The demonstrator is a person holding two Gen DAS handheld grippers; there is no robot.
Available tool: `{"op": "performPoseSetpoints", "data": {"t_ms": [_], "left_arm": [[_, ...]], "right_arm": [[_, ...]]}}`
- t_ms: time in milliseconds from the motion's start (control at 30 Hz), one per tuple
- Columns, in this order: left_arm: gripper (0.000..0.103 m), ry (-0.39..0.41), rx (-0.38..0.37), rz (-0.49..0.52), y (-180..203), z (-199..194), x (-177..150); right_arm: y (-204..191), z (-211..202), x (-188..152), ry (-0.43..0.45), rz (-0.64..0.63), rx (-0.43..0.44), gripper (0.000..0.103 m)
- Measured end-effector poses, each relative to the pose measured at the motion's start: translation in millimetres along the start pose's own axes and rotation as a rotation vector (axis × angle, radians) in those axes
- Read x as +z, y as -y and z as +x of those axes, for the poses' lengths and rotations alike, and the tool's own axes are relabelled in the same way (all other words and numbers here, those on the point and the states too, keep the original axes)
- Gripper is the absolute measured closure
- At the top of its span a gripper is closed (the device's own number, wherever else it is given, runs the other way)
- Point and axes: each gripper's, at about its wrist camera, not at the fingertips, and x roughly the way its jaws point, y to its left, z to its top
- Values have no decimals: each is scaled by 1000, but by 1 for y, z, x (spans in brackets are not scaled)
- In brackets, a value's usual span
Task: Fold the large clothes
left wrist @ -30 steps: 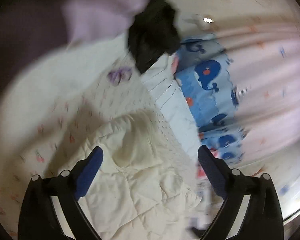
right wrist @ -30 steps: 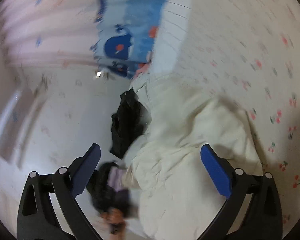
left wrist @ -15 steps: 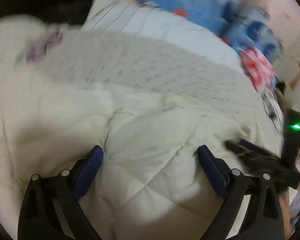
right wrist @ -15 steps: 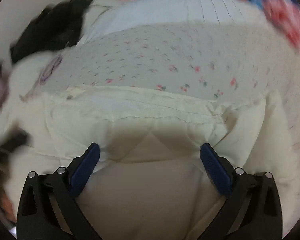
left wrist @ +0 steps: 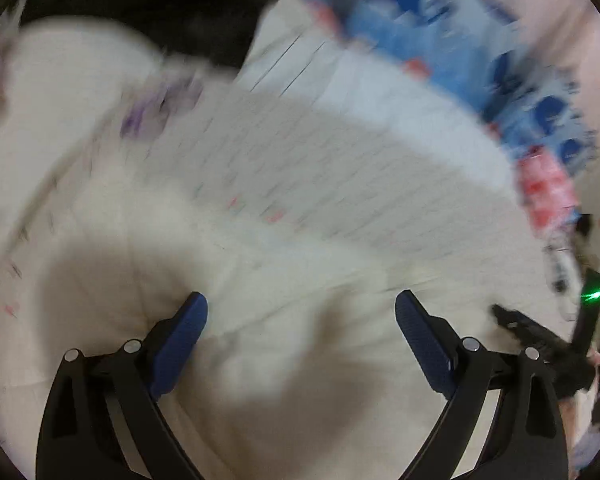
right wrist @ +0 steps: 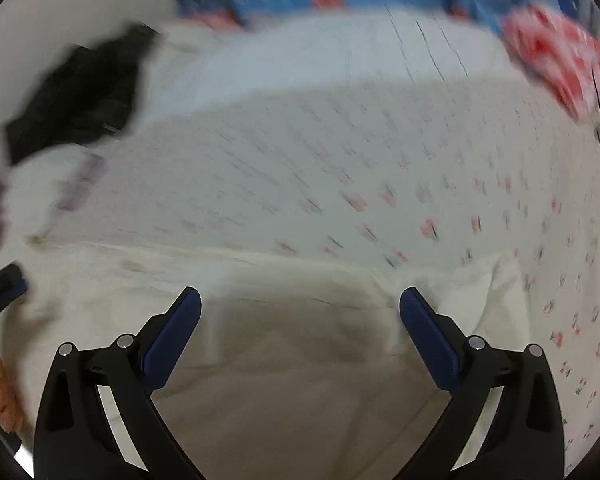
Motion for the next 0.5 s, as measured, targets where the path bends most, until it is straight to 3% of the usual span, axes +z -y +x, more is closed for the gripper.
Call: {"op": "performPoseSetpoints", "data": {"t_ms": [33,167,233,300,367,500], "left_arm": [[12,-8,-25,-25,-11,17,-6],[11,4,63,45,3,22,-7],[11,-25,28,52,0,13,-5],[12,-14,-57,8,-15,-14,-5],[12,41,-164,-60,-41,-68,-19],[11,94,-186,-63,-80,-144,-70]], "right_arm": [[8,0,1,25,48,43,6],[7,2,5,-10,30,19,6],[10,-10,4,-31,36,58,7],[24,-50,-9,34,80,157,7],[40,-93,-36,81,87,243,7],[87,-157,-122,108,112,302,7]]}}
